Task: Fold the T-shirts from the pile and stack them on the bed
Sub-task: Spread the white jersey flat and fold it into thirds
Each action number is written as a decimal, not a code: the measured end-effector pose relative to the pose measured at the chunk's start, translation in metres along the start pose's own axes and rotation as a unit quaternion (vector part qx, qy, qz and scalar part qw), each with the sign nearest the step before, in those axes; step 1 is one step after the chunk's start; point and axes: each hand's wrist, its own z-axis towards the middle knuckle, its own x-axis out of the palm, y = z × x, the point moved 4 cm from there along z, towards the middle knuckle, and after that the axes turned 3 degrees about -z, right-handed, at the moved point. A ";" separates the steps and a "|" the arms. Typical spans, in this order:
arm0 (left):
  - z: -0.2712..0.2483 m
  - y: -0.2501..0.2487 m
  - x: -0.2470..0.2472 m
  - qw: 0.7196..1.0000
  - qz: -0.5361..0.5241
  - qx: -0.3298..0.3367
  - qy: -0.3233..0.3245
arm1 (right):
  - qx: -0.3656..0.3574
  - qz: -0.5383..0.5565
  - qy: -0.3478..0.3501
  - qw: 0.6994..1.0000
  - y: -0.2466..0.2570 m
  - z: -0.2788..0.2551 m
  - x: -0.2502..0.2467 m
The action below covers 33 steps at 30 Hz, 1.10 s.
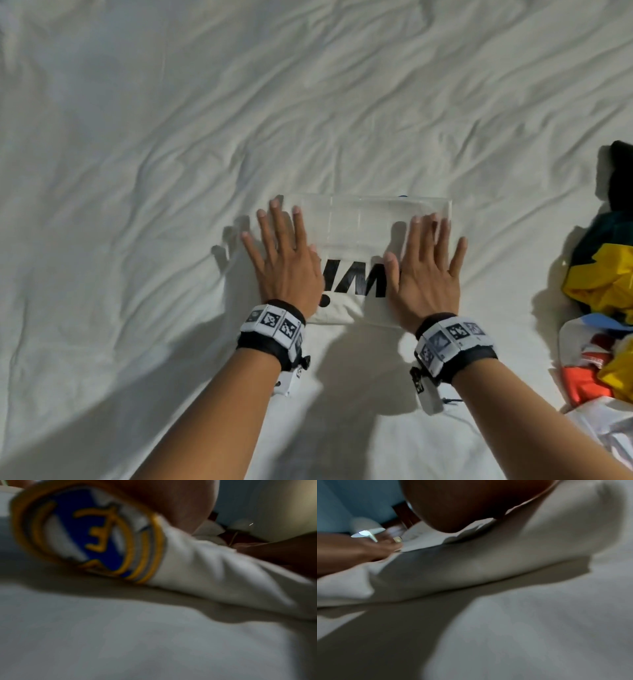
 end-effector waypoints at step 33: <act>-0.032 -0.158 -0.019 0.970 -0.040 0.153 0.185 | 0.195 0.276 0.055 0.940 -0.064 -0.076 0.008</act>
